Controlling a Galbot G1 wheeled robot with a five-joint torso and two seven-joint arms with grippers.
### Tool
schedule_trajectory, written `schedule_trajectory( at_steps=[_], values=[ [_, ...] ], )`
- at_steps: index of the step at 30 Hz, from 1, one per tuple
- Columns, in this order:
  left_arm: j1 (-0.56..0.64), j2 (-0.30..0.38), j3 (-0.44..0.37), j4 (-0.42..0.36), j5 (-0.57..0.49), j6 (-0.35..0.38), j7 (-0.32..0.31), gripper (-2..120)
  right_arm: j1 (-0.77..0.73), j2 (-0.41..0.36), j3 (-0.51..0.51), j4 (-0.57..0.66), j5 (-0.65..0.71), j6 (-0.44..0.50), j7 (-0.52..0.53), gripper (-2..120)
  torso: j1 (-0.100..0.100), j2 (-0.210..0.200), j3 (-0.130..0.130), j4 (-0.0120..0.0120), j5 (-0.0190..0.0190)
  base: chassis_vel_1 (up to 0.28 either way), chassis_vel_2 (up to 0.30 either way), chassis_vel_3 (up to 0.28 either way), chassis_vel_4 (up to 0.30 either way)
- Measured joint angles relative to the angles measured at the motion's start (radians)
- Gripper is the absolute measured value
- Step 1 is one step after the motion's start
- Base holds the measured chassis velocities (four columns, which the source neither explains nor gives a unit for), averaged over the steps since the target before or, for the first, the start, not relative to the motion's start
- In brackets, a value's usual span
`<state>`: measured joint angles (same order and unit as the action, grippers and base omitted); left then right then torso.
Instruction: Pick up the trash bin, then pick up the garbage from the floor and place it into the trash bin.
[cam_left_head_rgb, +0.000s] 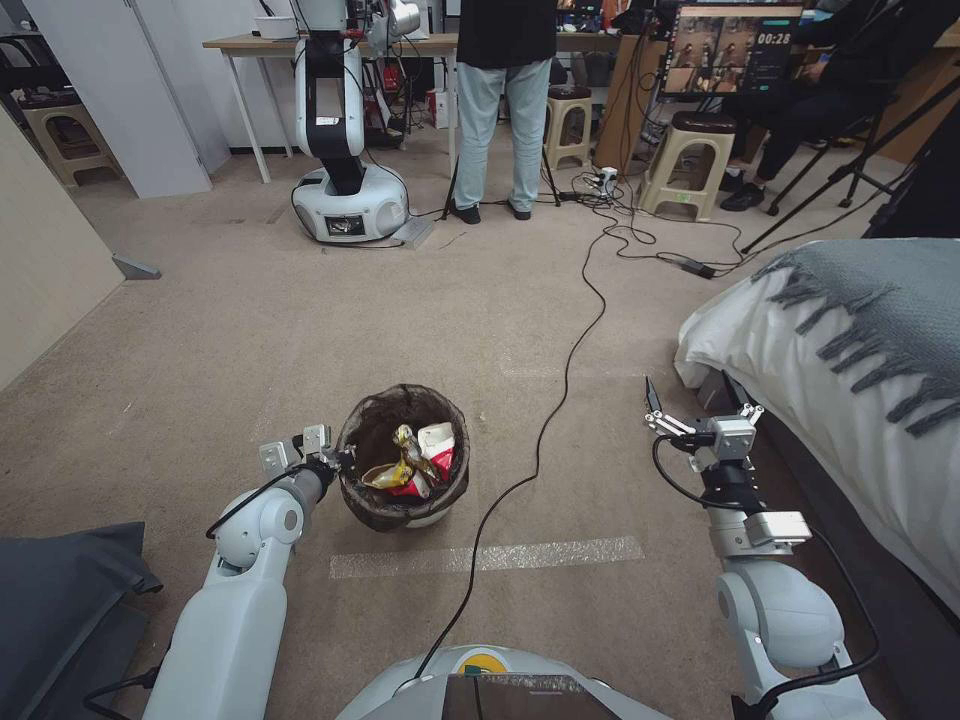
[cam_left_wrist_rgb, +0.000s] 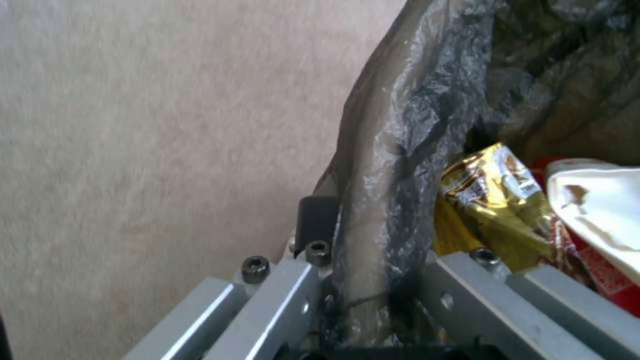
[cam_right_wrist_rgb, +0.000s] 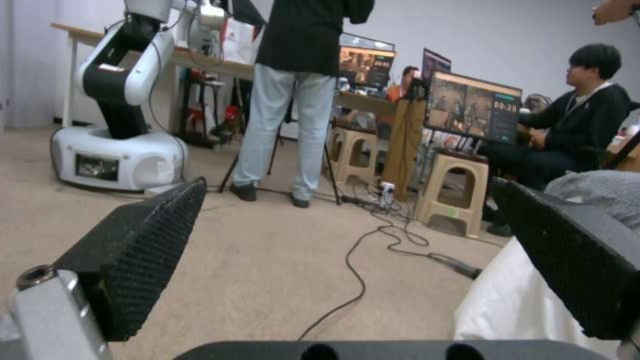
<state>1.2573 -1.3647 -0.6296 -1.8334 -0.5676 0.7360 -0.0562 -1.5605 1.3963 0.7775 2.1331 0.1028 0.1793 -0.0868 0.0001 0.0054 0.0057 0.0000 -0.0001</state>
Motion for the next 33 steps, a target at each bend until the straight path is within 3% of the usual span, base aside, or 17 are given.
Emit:
schedule_trajectory(
  at_steps=[6, 15, 17, 19, 21, 25, 26, 27, 30, 31, 33],
  values=[
    [-0.029, 0.0, 0.001, 0.071, 0.004, -0.005, 0.002, 0, -0.002, 0.002, -0.006, -0.004, -0.005, 0.002, 0.0, 100, 0.0, 0.0, -0.001, 0.0001, 0.0012, 0.0, 0.0, 0.0, 0.0],
    [-0.032, -0.003, 0.003, 0.076, 0.008, -0.005, 0.0, 0, -0.003, 0.0, -0.006, -0.006, -0.006, 0.003, 0.001, 100, 0.0, 0.0, -0.001, -0.0001, 0.0012, 0.0, 0.0, 0.0, 0.0],
    [-0.028, -0.003, 0.002, 0.069, 0.023, -0.005, 0.008, 9, -0.004, -0.001, -0.006, -0.006, -0.006, 0.003, 0.001, 100, 0.0, 0.0, 0.0, -0.0004, 0.0008, 0.0, 0.0, 0.0, 0.0],
    [-0.026, -0.003, 0.002, 0.067, 0.028, -0.006, 0.01, 10, -0.004, -0.001, -0.006, -0.006, -0.006, 0.003, 0.001, 100, 0.0, 0.0, 0.0, -0.0004, 0.0006, 0.0, 0.0, 0.0, 0.0],
    [-0.022, -0.003, 0.001, 0.06, 0.039, -0.005, 0.016, 21, -0.004, -0.001, -0.006, -0.006, -0.006, 0.003, 0.001, 100, 0.0, 0.0, 0.0, -0.0003, 0.0, 0.0, 0.0, 0.0, 0.0],
    [0.009, 0.001, -0.006, -0.023, 0.082, 0.001, 0.048, 39, -0.007, -0.002, -0.006, -0.007, -0.006, 0.003, 0.001, 100, 0.0, 0.0, 0.0, -0.0003, -0.0019, 0.0, 0.0, 0.0, 0.0],
    [0.017, 0.005, -0.014, -0.073, 0.092, 0.001, 0.053, 43, -0.006, -0.002, -0.008, -0.008, -0.006, 0.003, 0.001, 100, 0.0, 0.0, 0.0, -0.0007, -0.0003, 0.0, 0.0, 0.0, 0.0],
    [0.017, 0.005, -0.014, -0.073, 0.092, 0.001, 0.053, 43, -0.006, -0.002, -0.008, -0.008, -0.006, 0.003, 0.001, 100, 0.0, 0.0, 0.0, -0.0007, -0.0003, 0.0, 0.0, 0.0, 0.0],
    [0.062, 0.005, -0.029, -0.197, 0.108, 0.001, 0.059, 59, -0.003, -0.002, -0.014, -0.008, -0.007, -0.001, 0.016, 100, 0.0, 0.0, 0.0, -0.0003, 0.0002, 0.0, 0.0, 0.0, 0.0],
    [0.062, 0.005, -0.029, -0.197, 0.108, 0.001, 0.059, 59, -0.003, -0.002, -0.014, -0.008, -0.007, -0.001, 0.016, 100, 0.0, 0.0, 0.0, -0.0003, 0.0002, 0.0, 0.0, 0.0, 0.0],
    [0.099, 0.0, -0.041, -0.313, 0.111, 0.001, 0.054, 69, -0.002, -0.001, -0.015, -0.008, -0.007, -0.003, 0.033, 100, 0.0, 0.0, 0.0, -0.0003, 0.0001, 0.0, 0.0, 0.0, 0.0]
  ],
)
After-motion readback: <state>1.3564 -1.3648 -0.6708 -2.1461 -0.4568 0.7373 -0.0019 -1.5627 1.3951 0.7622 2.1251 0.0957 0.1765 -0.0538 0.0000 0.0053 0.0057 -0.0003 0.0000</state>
